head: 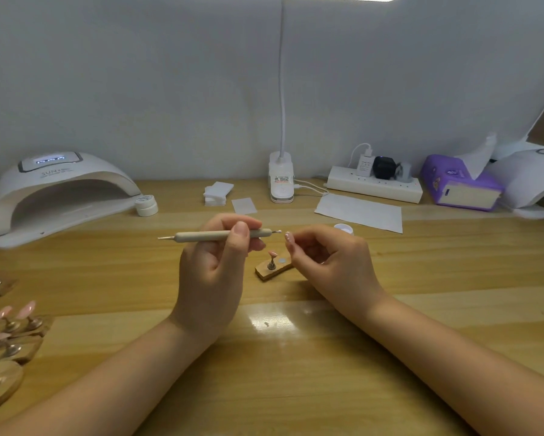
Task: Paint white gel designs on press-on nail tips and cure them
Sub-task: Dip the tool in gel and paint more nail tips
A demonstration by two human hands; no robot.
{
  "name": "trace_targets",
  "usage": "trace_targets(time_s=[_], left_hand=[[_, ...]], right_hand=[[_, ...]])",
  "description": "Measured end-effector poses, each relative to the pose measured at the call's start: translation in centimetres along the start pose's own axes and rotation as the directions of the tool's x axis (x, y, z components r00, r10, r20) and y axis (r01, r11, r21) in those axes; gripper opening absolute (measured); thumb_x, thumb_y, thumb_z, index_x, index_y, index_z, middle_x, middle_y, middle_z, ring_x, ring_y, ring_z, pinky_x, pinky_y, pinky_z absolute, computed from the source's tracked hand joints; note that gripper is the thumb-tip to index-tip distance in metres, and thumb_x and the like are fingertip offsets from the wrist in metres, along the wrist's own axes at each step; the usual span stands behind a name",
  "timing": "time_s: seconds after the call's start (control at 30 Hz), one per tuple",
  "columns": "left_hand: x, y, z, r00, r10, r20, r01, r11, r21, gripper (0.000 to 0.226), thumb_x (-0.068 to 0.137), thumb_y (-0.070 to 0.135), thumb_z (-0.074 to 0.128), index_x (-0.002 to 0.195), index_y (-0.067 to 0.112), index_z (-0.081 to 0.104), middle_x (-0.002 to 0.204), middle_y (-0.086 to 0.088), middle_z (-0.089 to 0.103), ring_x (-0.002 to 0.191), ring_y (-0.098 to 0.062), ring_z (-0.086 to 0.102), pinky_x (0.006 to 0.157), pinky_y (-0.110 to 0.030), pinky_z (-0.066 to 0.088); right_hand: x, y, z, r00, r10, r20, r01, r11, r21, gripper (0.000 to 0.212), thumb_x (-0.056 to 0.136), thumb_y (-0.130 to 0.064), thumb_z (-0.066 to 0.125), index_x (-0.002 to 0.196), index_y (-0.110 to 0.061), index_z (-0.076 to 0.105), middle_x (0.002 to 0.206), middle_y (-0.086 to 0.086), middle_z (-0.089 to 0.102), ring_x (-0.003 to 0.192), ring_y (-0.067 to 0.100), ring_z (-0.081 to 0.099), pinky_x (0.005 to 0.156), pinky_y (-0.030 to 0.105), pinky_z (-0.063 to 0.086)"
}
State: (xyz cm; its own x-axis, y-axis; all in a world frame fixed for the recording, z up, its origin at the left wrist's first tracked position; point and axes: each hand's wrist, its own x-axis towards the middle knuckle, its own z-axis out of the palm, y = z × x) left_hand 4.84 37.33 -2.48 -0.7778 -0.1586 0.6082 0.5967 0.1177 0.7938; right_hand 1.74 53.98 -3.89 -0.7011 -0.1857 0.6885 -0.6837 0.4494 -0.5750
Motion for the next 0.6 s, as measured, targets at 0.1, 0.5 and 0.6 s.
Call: trace_targets(time_s=[0.1, 0.5, 0.6], left_hand=[[-0.19, 0.0, -0.03, 0.994, 0.093, 0.05, -0.097, 0.992, 0.08, 0.021, 0.091, 0.033, 0.045, 0.093, 0.021, 0.061, 0.083, 0.005, 0.068, 0.078, -0.008, 0.067, 0.069, -0.017, 0.051], [-0.54, -0.55, 0.06, 0.969, 0.21, 0.127, -0.229, 0.961, 0.158, 0.014, 0.094, 0.027, 0.043, 0.096, 0.024, 0.056, 0.087, 0.001, 0.066, 0.079, -0.006, 0.066, 0.068, -0.016, 0.05], [-0.59, -0.54, 0.03, 0.971, 0.203, 0.128, -0.222, 0.962, 0.157, 0.014, 0.094, 0.028, 0.043, 0.096, 0.024, 0.056, 0.087, -0.001, 0.066, 0.08, -0.007, 0.066, 0.067, -0.018, 0.051]], right_hand=[[-0.02, 0.05, -0.02, 1.0, -0.022, -0.009, 0.022, 1.0, 0.017, 0.008, 0.088, -0.01, 0.069, 0.094, -0.006, 0.074, 0.078, 0.0, 0.071, 0.069, 0.012, 0.066, 0.064, 0.034, 0.055], [-0.14, 0.14, -0.03, 0.998, -0.068, -0.014, 0.068, 0.998, 0.009, 0.01, 0.089, -0.009, 0.067, 0.095, -0.004, 0.073, 0.077, -0.001, 0.069, 0.067, 0.013, 0.065, 0.06, 0.037, 0.055], [-0.22, 0.18, -0.09, 0.997, -0.076, -0.018, 0.076, 0.997, 0.011, 0.011, 0.089, -0.009, 0.067, 0.096, -0.005, 0.073, 0.077, -0.001, 0.069, 0.068, 0.014, 0.066, 0.06, 0.038, 0.055]])
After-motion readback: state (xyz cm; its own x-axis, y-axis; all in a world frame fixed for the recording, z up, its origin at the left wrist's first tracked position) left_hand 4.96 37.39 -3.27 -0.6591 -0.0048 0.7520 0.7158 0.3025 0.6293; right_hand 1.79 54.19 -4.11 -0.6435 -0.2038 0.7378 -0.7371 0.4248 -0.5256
